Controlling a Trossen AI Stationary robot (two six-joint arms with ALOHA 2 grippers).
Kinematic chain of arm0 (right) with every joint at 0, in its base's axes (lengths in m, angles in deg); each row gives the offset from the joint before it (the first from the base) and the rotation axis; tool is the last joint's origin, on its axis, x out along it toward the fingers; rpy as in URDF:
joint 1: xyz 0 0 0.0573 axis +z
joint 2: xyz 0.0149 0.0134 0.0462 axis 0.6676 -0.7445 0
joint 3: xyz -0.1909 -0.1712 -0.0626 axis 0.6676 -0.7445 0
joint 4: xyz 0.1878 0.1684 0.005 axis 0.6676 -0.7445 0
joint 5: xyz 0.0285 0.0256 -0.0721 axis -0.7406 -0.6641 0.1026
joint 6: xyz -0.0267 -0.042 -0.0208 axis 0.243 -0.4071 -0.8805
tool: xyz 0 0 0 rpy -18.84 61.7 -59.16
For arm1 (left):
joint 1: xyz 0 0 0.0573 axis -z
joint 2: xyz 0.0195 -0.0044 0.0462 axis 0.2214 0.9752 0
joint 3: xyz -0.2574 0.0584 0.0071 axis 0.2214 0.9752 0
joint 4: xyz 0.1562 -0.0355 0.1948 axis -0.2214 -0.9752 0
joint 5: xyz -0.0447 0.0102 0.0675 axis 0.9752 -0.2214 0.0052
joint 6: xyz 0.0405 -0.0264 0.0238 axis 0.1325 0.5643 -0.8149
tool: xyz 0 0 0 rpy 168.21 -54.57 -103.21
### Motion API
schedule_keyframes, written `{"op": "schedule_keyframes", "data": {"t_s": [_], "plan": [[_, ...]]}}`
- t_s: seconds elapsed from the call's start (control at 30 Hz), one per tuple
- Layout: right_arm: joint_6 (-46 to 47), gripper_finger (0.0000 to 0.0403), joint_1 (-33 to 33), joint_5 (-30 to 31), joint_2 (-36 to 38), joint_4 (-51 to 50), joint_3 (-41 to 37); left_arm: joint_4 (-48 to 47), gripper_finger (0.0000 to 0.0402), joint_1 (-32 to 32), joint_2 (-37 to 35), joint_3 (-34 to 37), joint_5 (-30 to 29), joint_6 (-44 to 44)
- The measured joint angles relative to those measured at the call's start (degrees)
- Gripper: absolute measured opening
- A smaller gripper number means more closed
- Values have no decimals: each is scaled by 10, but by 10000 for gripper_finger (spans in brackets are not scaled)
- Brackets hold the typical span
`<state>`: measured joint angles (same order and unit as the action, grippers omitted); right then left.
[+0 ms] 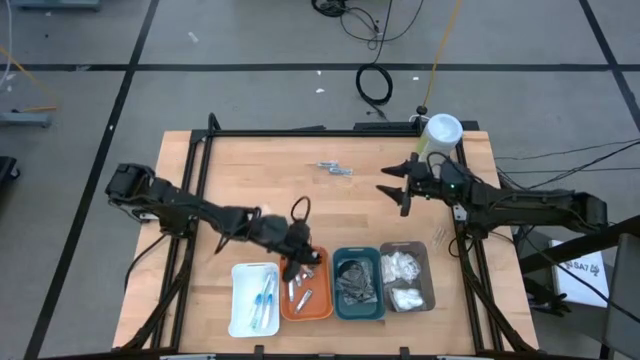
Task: Pick & Place Travel size toiletries
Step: Put the silver nail cutter into the orange bin
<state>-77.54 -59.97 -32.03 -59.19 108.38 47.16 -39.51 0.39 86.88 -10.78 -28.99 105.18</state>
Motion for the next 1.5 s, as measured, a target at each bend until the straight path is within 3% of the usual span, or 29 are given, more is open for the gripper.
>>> {"op": "schedule_keyframes", "data": {"t_s": [0.2,0.5,0.67,1.1,1.3,1.5], "plan": [[1,254,0,0,9,69,-24,42,34,55,0,46,-63,94],[3,254,0,0,9,72,-24,101,34,65,1,119,-109,211],[3,254,0,0,9,72,-24,92,43,64,1,121,-110,202],[3,254,0,0,9,68,-24,55,153,60,1,121,-103,187],[3,254,0,0,9,68,-24,64,180,35,1,121,-73,146],[16,254,1,11,3,68,-24,103,188,-15,-28,121,11,90]]}}
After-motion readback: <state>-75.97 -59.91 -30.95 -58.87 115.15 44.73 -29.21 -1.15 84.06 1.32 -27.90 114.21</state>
